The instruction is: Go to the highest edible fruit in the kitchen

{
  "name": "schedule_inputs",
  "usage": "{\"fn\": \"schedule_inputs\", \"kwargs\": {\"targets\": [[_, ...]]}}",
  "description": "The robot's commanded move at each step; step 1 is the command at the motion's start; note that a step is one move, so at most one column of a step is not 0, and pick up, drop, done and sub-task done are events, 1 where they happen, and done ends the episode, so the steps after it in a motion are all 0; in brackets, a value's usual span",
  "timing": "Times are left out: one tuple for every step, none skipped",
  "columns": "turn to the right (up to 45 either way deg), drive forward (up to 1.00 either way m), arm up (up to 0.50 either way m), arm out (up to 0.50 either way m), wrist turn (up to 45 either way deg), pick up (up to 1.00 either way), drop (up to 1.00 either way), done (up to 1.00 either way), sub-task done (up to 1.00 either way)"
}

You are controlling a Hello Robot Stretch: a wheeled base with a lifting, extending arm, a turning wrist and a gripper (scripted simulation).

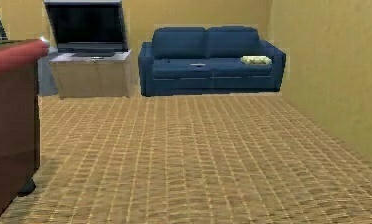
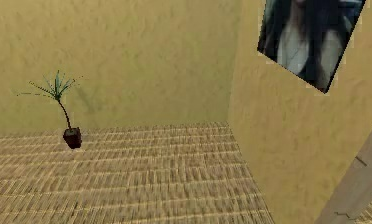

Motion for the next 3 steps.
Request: {"fn": "schedule_inputs", "kwargs": {"targets": [[0.0, 0.25, 0.00, 0.00, 0.0, 0.00, 0.00, 0.00, 0.00], [-21.0, 0.00, 0.00, 0.00, 0.0, 0.00, 0.00, 0.00, 0.00], [0.0, 1.00, 0.00, 0.00, 0.0, 0.00, 0.00, 0.00, 0.00]]}}
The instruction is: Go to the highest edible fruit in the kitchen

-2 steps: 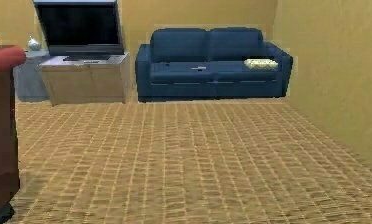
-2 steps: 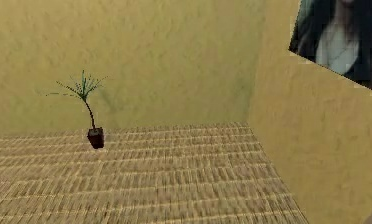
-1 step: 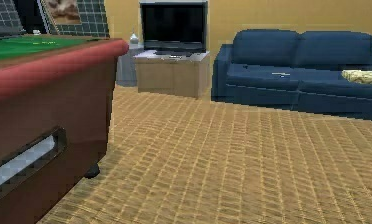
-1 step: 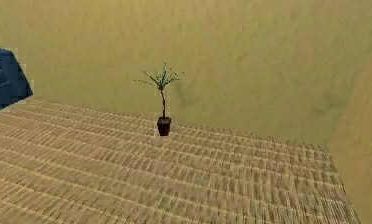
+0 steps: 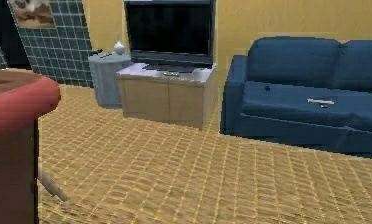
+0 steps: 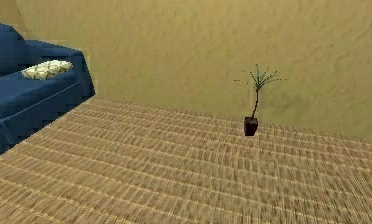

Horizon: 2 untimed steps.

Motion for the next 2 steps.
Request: {"fn": "schedule_inputs", "kwargs": {"targets": [[-3.0, 0.00, 0.00, 0.00, 0.0, 0.00, 0.00, 0.00, 0.00], [0.0, 0.80, 0.00, 0.00, 0.0, 0.00, 0.00, 0.00, 0.00]]}}
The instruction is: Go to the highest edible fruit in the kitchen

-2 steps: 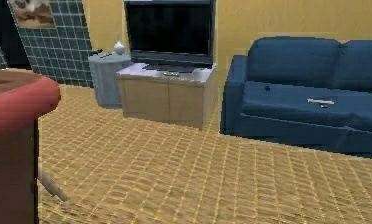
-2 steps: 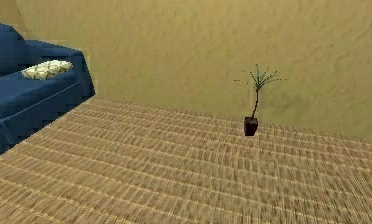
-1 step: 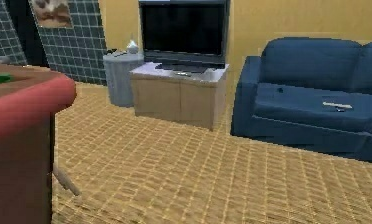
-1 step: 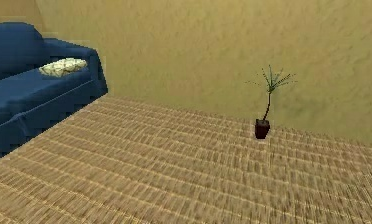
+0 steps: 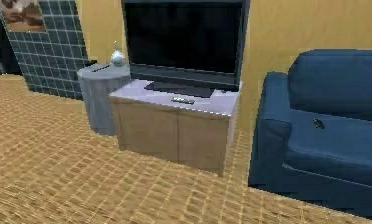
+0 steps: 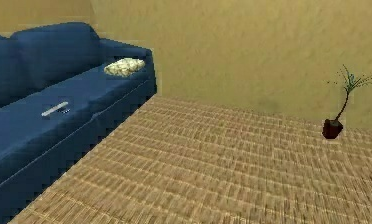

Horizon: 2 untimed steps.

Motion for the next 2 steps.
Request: {"fn": "schedule_inputs", "kwargs": {"targets": [[-27.0, 0.00, 0.00, 0.00, 0.0, 0.00, 0.00, 0.00, 0.00], [0.0, 0.95, 0.00, 0.00, 0.0, 0.00, 0.00, 0.00, 0.00]]}}
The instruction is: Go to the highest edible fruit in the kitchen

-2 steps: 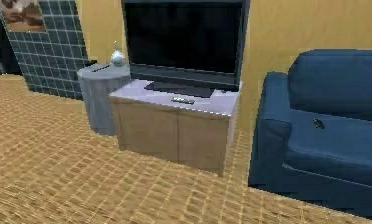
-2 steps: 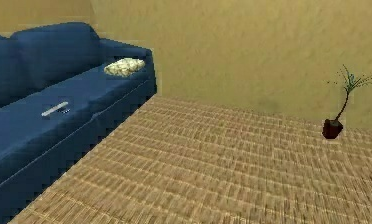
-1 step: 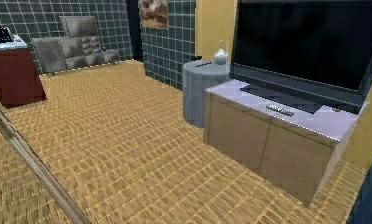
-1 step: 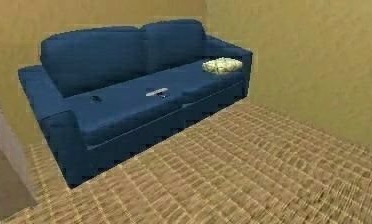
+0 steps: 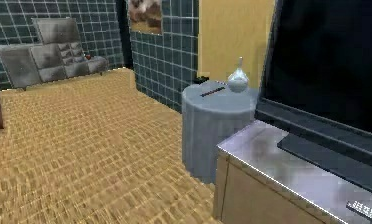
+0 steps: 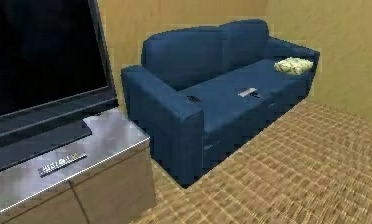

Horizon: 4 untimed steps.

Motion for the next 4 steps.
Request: {"fn": "schedule_inputs", "kwargs": {"targets": [[-18.0, 0.00, 0.00, 0.00, 0.0, 0.00, 0.00, 0.00, 0.00], [0.0, 0.80, 0.00, 0.00, 0.0, 0.00, 0.00, 0.00, 0.00], [-12.0, 0.00, 0.00, 0.00, 0.0, 0.00, 0.00, 0.00, 0.00], [0.0, 1.00, 0.00, 0.00, 0.0, 0.00, 0.00, 0.00, 0.00]]}}
